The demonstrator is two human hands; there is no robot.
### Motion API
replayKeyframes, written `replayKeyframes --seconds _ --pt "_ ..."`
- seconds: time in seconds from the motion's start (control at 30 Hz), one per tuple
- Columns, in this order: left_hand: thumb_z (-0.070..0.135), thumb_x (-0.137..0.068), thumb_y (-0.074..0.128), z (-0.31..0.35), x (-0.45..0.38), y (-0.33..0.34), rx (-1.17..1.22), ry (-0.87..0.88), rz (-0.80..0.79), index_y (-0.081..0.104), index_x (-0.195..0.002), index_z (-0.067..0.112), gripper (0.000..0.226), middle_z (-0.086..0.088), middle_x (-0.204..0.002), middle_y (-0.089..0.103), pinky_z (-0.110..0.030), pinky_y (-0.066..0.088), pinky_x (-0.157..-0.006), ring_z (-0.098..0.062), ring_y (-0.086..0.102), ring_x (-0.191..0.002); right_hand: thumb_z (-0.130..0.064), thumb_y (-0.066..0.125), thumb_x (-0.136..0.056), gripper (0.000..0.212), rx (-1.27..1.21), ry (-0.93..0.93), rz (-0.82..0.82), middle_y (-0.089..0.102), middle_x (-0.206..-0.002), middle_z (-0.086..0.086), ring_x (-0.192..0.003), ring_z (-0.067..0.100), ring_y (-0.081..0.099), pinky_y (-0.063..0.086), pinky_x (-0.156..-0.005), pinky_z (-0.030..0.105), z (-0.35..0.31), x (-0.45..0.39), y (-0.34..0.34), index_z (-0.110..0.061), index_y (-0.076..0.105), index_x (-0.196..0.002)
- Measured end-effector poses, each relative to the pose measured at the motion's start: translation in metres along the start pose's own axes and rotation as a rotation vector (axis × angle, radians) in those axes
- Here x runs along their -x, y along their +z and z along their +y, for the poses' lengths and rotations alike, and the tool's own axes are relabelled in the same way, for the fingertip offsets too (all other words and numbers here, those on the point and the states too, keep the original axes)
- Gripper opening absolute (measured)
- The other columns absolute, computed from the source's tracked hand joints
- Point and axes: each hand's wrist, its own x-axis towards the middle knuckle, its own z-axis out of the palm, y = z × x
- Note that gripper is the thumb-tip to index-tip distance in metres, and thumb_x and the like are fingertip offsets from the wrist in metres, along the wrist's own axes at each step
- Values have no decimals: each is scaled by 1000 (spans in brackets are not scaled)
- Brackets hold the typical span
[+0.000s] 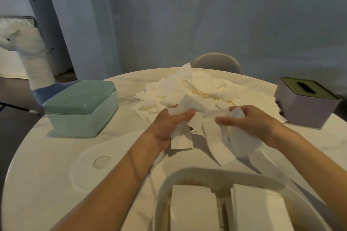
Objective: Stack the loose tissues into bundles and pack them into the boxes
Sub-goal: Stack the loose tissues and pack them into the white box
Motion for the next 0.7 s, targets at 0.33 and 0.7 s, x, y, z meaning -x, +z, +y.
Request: replayKeyframes --seconds 0.33,0.7 --pt "16 -95 72 -4 -4 6 218 10 129 66 -129 2 37 -25 -122 70 -61 52 -100 -48 64 -117 -43 76 -76 49 -630 -1 -315 76 -94 7 -81 24 74 62 -69 35 -2 6 11 -27 60 -119" --pt "0 -100 52 3 -9 -5 31 -84 179 69 -112 -4 21 -22 -115 73 -43 58 -86 -35 72 -100 -53 84 -63 62 -529 -223 -231 72 -103 1 -100 29 67 62 -81 45 -6 7 -10 -39 63 -120"
